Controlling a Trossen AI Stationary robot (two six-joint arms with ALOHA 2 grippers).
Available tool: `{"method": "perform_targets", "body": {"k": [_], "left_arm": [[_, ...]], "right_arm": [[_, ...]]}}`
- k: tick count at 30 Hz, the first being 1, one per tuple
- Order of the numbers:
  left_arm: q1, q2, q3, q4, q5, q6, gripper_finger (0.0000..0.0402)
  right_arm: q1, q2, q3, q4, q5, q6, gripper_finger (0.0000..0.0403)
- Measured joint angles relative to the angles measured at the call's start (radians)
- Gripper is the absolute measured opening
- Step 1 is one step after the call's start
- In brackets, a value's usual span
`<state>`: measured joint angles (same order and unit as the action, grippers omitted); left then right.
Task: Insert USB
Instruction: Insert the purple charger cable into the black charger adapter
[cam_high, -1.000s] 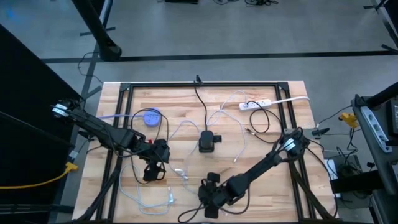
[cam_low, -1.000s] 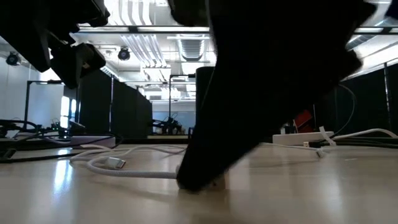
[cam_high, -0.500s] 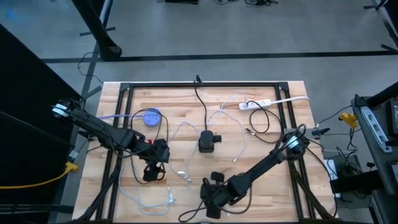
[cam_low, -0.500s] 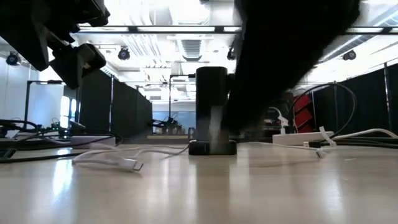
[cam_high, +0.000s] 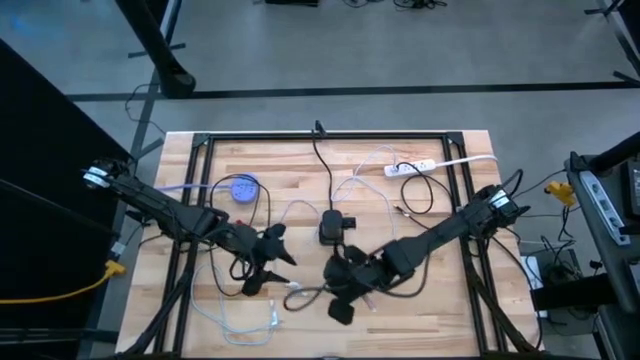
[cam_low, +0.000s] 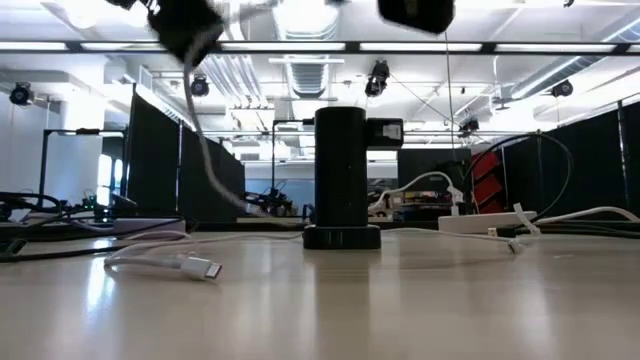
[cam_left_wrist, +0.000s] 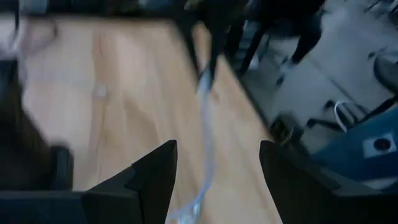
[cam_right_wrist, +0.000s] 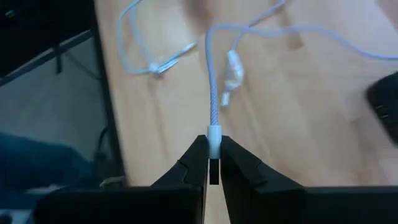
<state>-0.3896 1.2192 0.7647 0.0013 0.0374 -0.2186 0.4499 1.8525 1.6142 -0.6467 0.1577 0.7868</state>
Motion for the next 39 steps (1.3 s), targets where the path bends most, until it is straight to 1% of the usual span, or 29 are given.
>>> {"method": "perform_targets", "body": {"k": [3, 8, 14, 16, 18, 21, 24, 26, 27, 31, 33, 36, 37, 39], "left_arm": [[0.001, -0.001, 0.005, 0.013, 0.009, 0.025, 0.0217], [0.005, 0.006, 0.006, -0.002, 0.025, 0.027, 0.0217], [0.028, 0.048, 0.007, -0.006, 0.046, 0.019, 0.0216], [0.031, 0.061, 0.007, -0.004, 0.058, 0.013, 0.0209], [0.031, 0.067, 0.007, -0.006, 0.059, 0.007, 0.0190], [0.032, 0.067, 0.007, -0.005, 0.065, 0.008, 0.0144], [0.032, 0.067, 0.007, -0.006, 0.082, 0.020, 0.0081], [0.032, 0.065, 0.007, -0.005, 0.086, 0.030, 0.0031], [0.032, 0.065, 0.007, -0.005, 0.086, 0.033, 0.0016], [0.032, 0.065, 0.007, -0.003, 0.086, 0.033, 0.0002], [0.032, 0.065, 0.007, 0.001, 0.086, 0.027, 0.0001], [0.032, 0.065, 0.007, 0.016, 0.085, 0.019, 0.0000], [0.032, 0.065, 0.007, 0.026, 0.083, 0.019, 0.0000], [0.032, 0.065, 0.007, 0.058, 0.080, 0.018, 0.0000]], "right_arm": [[-0.021, -0.012, 0.002, 0.065, -0.001, 0.000, 0.0016], [-0.046, -0.009, 0.025, 0.104, 0.000, -0.004, 0.0016], [-0.066, 0.013, 0.095, 0.107, 0.001, -0.102, 0.0016], [-0.071, 0.016, 0.101, 0.104, 0.000, -0.120, 0.0016], [-0.071, 0.017, 0.101, 0.099, 0.000, -0.126, 0.0016], [-0.071, 0.016, 0.101, 0.071, -0.004, -0.134, 0.0016], [-0.071, 0.016, 0.099, 0.046, -0.011, -0.133, 0.0016], [-0.071, 0.016, 0.099, 0.045, -0.012, -0.133, 0.0016], [-0.071, 0.016, 0.099, 0.046, -0.012, -0.133, 0.0016], [-0.071, 0.016, 0.099, 0.046, -0.031, -0.133, 0.0016], [-0.071, 0.016, 0.099, 0.057, -0.064, -0.134, 0.0016], [-0.071, 0.006, 0.098, 0.095, -0.070, -0.158, 0.0016], [-0.069, -0.002, 0.100, 0.106, -0.050, -0.166, 0.0016], [-0.061, -0.023, 0.108, 0.109, 0.044, -0.171, 0.0023]]}}
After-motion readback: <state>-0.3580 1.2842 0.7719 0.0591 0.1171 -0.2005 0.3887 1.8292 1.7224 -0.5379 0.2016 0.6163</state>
